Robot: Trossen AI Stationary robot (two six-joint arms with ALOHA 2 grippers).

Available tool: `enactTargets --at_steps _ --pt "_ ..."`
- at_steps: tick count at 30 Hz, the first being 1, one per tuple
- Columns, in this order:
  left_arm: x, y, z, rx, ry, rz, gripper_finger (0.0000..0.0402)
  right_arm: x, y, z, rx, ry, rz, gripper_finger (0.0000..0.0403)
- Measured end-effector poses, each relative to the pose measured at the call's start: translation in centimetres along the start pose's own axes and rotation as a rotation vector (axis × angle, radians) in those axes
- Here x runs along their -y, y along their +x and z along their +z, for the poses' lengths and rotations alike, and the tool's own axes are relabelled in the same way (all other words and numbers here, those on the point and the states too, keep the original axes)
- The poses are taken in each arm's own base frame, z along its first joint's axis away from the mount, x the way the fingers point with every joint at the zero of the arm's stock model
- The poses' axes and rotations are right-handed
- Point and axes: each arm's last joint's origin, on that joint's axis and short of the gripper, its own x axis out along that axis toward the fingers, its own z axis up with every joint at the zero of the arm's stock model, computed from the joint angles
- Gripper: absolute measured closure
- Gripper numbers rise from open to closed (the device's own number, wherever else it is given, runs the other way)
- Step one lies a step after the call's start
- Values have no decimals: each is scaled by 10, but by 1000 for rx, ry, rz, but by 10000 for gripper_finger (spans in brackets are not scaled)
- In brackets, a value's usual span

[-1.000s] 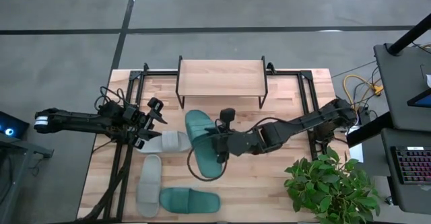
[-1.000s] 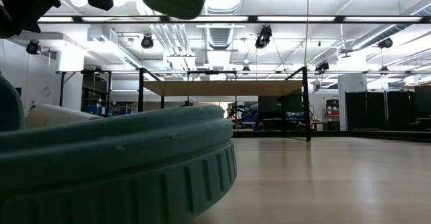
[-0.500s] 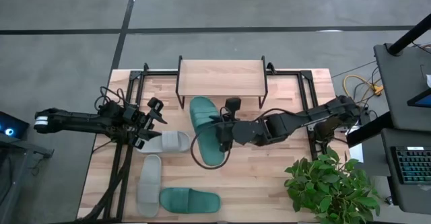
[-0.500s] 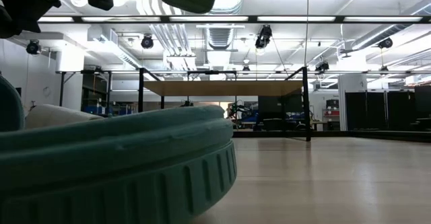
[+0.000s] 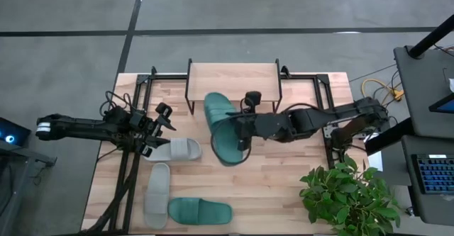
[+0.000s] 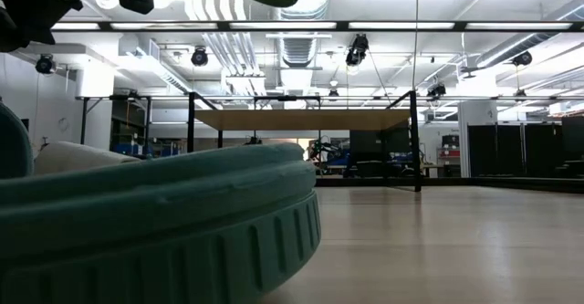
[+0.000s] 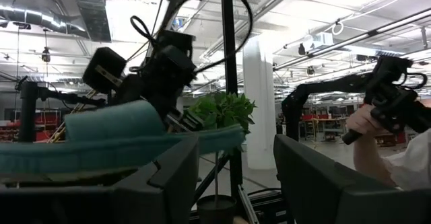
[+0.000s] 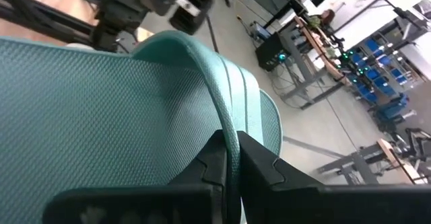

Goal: Pick and place slides into the shelf
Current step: Put the top green slide on the shelf

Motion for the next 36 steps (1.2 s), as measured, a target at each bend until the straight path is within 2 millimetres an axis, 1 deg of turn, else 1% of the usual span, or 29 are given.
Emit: enactTargets --at_steps 4,9,26,31,36 --pt "0 0 0 0 0 0 223 11 -1 -4 -20 2 -16 390" --pt "0 0 0 0 0 1 223 20 4 -11 -56 -1 -27 390" --pt "0 0 0 0 0 0 223 40 18 -32 -185 -57 -50 390" --pt "0 0 0 0 0 0 223 46 19 -34 -196 -90 -57 390" --pt "0 0 0 -1 0 0 223 49 16 -40 -242 -223 -28 390"
